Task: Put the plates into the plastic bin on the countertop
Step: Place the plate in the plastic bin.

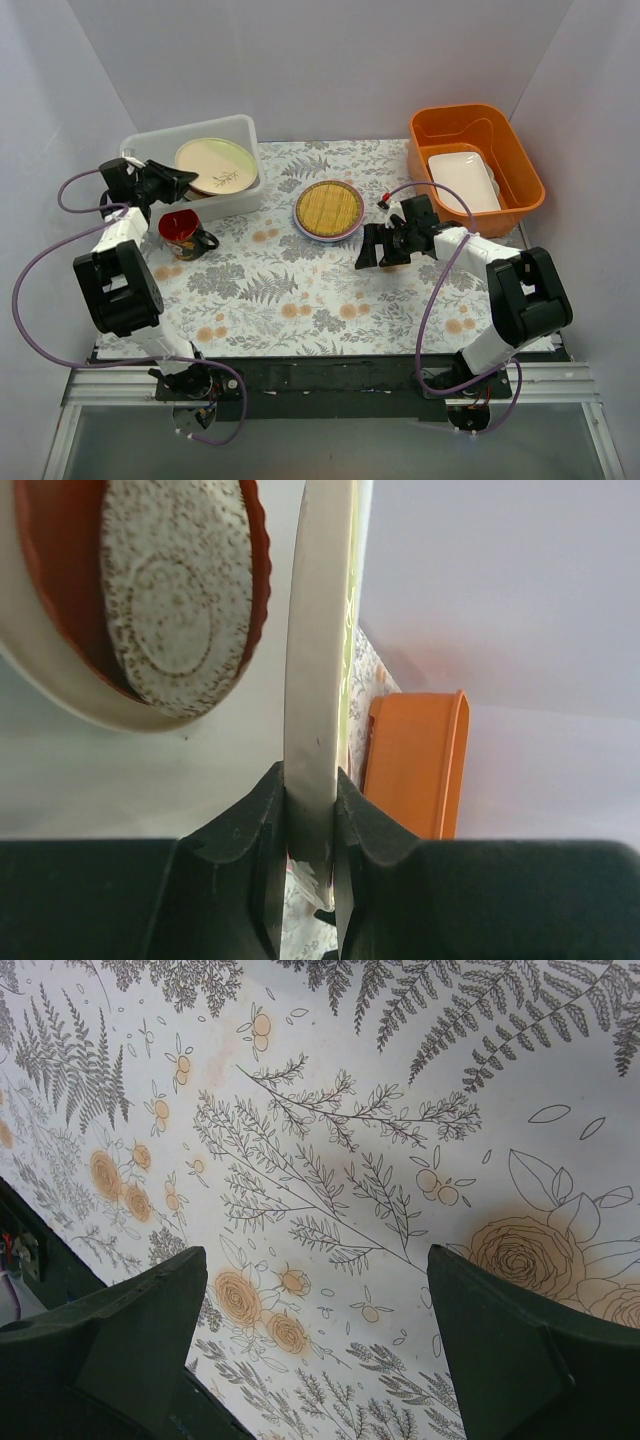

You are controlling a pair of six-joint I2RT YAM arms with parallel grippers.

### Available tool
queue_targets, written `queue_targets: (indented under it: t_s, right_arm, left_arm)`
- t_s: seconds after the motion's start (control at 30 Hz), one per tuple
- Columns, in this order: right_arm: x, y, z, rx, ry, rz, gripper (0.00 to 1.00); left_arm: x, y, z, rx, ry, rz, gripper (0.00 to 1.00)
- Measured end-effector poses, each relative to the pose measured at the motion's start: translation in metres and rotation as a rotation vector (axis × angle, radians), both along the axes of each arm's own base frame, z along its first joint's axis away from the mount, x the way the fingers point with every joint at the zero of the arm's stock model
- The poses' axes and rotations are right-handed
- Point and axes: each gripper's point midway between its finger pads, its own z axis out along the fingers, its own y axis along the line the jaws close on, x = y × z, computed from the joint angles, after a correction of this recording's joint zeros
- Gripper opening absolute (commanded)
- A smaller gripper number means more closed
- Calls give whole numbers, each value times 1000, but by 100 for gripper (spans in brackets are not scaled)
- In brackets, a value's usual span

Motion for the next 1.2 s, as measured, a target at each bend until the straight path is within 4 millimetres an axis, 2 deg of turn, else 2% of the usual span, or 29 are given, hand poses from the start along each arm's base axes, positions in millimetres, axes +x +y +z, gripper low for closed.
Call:
queue_targets:
  t_s: [0.67,0.97,1.2]
  right_arm:
    - [1,0,-4,-5,13,0,98]
    - [3,1,-3,-3,9,0,98]
    - [3,1,-4,-5,12,0,97]
  left_arm:
    - [35,28,-52,46,85,40,0]
    - [37,32,-53,89,98,49,0]
    - [37,37,-54,124,125,68,39]
